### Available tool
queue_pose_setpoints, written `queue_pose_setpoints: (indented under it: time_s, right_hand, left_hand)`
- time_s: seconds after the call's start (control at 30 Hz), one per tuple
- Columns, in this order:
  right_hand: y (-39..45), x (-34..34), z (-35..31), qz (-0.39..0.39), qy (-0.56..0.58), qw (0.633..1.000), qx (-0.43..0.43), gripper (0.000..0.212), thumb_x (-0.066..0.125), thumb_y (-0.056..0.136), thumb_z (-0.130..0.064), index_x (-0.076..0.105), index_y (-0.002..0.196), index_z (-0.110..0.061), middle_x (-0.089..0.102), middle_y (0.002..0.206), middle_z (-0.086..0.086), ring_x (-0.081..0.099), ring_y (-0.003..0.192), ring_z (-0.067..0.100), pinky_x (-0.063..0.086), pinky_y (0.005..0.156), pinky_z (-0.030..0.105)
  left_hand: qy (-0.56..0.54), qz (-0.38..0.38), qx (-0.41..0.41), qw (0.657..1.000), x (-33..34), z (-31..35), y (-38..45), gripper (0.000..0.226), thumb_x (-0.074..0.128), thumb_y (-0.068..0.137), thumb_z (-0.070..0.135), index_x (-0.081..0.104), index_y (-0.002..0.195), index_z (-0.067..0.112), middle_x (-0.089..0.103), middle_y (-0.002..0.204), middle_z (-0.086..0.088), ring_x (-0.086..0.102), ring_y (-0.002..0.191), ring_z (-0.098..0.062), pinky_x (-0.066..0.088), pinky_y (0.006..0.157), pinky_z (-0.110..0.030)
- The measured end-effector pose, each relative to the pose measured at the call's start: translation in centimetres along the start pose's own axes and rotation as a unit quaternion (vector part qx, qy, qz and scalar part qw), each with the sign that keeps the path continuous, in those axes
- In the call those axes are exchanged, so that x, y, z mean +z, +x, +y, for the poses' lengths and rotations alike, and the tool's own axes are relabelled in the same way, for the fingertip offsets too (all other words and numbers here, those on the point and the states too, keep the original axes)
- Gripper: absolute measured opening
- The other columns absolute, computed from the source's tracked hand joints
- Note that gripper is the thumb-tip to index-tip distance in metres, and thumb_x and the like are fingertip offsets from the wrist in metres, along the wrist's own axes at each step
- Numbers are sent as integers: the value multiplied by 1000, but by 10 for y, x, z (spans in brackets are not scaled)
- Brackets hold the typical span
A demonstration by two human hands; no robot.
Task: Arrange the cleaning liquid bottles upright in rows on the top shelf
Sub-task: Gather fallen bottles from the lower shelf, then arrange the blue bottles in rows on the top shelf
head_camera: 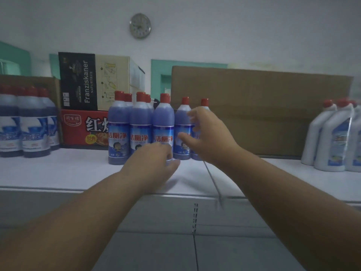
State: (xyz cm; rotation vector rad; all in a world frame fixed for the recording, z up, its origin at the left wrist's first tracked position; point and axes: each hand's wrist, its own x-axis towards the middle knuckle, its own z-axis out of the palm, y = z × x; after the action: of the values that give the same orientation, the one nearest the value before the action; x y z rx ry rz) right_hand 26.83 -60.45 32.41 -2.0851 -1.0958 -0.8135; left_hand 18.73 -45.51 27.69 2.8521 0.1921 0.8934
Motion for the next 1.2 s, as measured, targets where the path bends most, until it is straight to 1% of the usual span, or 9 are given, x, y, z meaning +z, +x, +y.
queue_pose_setpoints:
  time_s: [0.1, 0.2, 0.37, 0.47, 0.6, 0.77, 0.97, 1.1, 1.2]
  right_hand:
    - [-32, -43, 0, 53, -51, 997, -35, 41, 72, 86, -34, 54, 120, -20, 47, 106, -11, 53, 89, 10, 32, 68, 8]
    - [-75, -96, 13, 109, -74, 991, -39, 38, 72, 87, -30, 57, 118, -14, 55, 109, -2, 53, 89, 13, 37, 73, 19]
    - [-156, -196, 57, 156, -124, 980, -6, 40, 67, 87, -33, 60, 119, -11, 59, 112, 0, 54, 94, 10, 41, 81, 26]
    - [-219, -255, 87, 138, -191, 971, 33, 41, 67, 86, -34, 59, 119, -11, 60, 110, 3, 55, 93, 14, 41, 81, 28]
    - [-307, -319, 129, 86, -251, 959, 100, 41, 70, 87, -33, 58, 122, -14, 55, 108, -3, 56, 97, 14, 43, 82, 29]
    - [-388, -348, 183, 69, -224, 956, 175, 41, 64, 86, -39, 60, 119, -15, 52, 106, -9, 56, 94, 12, 48, 82, 29]
    - [-419, -325, 264, 60, -175, 950, 252, 33, 69, 88, -26, 59, 118, -14, 56, 111, -4, 56, 95, 13, 41, 78, 23]
    - [-421, -302, 324, 51, -174, 934, 307, 34, 69, 89, -30, 59, 118, -18, 50, 106, -12, 55, 95, 10, 34, 73, 11]
    - [-408, -292, 367, 37, -169, 925, 339, 34, 67, 90, -34, 57, 119, -21, 51, 108, -12, 54, 96, 7, 37, 76, 11]
  left_hand:
    - [-14, 42, 61, 997, 2, 43, -11, 26, 50, 94, 54, 56, 101, 30, 61, 102, 9, 57, 94, -13, 54, 85, -38]
    - [-37, 65, 126, 989, 16, 99, -21, 32, 50, 95, 55, 58, 112, 29, 61, 108, 10, 55, 98, -12, 52, 88, -37]
    - [-117, 122, 266, 949, 54, 217, -44, 26, 51, 89, 46, 62, 96, 23, 61, 89, 6, 54, 81, -18, 50, 70, -41]
    - [-164, 111, 315, 928, 90, 294, -68, 24, 52, 87, 43, 60, 94, 21, 58, 86, 2, 52, 78, -22, 47, 67, -42]
    - [-229, 61, 324, 916, 146, 385, -107, 26, 50, 87, 44, 59, 95, 22, 58, 88, 3, 52, 82, -21, 48, 71, -40]
    - [-263, -29, 326, 908, 205, 464, -141, 30, 47, 86, 48, 60, 98, 23, 53, 90, 12, 49, 87, -15, 39, 75, -33]
    - [-233, -113, 319, 912, 272, 492, -128, 25, 52, 88, 44, 61, 98, 23, 56, 91, 9, 51, 89, -16, 44, 74, -35]
    - [-227, -157, 284, 918, 323, 502, -92, 22, 58, 93, 42, 61, 106, 25, 58, 99, 10, 51, 95, -11, 43, 79, -31]
    - [-219, -176, 252, 926, 365, 512, -54, 24, 59, 92, 41, 61, 109, 23, 60, 104, 8, 55, 97, -14, 47, 82, -33]
